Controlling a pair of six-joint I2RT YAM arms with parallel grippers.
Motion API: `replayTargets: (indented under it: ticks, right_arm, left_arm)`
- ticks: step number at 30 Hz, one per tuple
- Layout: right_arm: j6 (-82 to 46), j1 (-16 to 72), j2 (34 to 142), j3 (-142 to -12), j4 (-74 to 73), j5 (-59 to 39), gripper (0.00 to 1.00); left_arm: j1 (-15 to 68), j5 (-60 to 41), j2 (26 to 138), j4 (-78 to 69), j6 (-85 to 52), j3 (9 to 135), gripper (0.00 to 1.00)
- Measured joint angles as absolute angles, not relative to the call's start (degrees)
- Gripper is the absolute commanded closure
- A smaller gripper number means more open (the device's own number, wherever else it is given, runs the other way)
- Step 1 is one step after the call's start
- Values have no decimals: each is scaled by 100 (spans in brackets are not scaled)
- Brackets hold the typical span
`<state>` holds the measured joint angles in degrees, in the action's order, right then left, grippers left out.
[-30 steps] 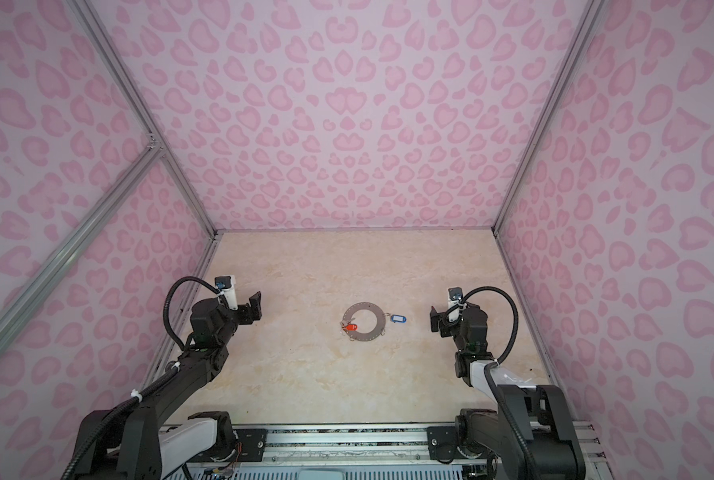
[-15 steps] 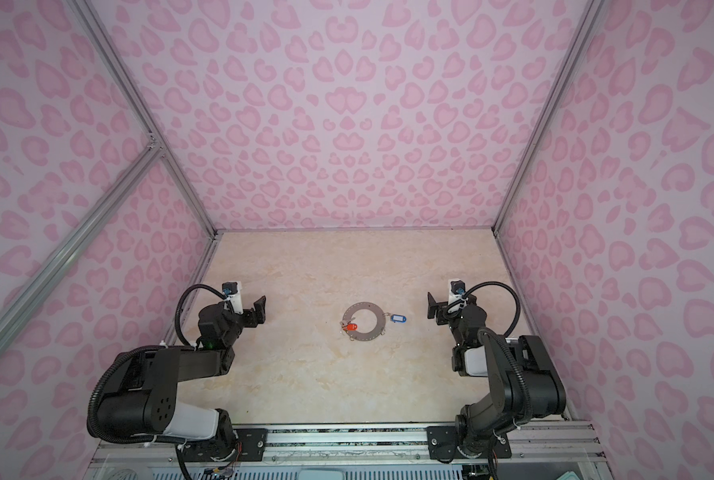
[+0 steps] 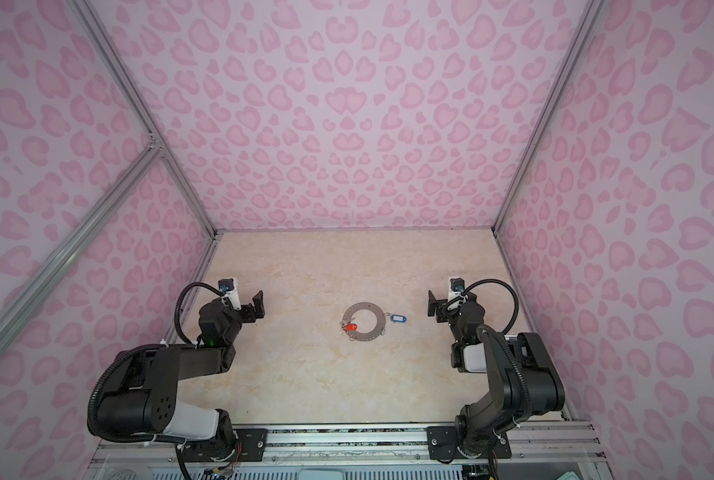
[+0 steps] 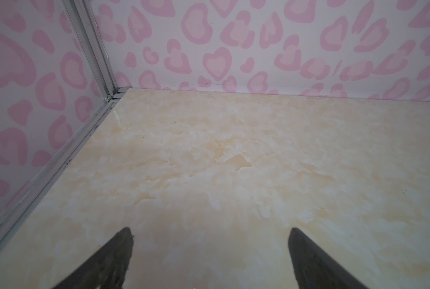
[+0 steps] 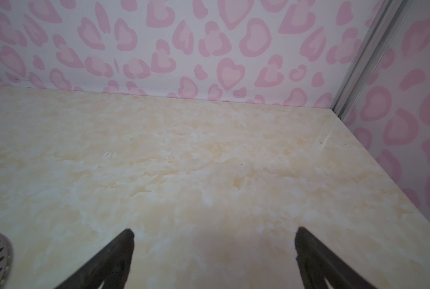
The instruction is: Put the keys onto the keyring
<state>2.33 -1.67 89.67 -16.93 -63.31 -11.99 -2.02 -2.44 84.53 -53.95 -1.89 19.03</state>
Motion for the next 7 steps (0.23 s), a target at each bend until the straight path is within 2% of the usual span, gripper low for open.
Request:
replayTargets:
  ticks: [7]
  right_arm:
    - [233,-178,8967,-1695,-6307,-1199,0]
  left_arm:
    - [-183,-165,8484,-5369,-187,1946,2]
